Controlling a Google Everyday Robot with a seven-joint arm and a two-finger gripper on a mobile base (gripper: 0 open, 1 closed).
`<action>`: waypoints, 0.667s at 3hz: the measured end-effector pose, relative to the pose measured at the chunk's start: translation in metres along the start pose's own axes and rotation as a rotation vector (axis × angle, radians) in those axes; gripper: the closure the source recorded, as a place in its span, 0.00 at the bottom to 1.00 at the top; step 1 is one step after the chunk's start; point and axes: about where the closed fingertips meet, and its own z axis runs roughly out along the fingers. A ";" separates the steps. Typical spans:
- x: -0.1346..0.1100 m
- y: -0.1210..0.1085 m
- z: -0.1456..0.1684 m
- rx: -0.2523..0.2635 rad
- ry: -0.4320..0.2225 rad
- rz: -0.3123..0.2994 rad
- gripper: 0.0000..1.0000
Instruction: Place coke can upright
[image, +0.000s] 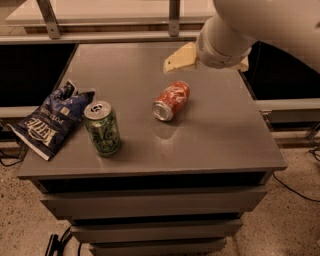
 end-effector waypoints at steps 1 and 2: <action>-0.010 0.004 0.014 0.049 0.043 0.137 0.00; -0.004 0.003 0.011 0.065 0.063 0.226 0.00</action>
Offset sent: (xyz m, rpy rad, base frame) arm 0.0146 0.0052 -0.0034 0.0334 0.0334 -0.1031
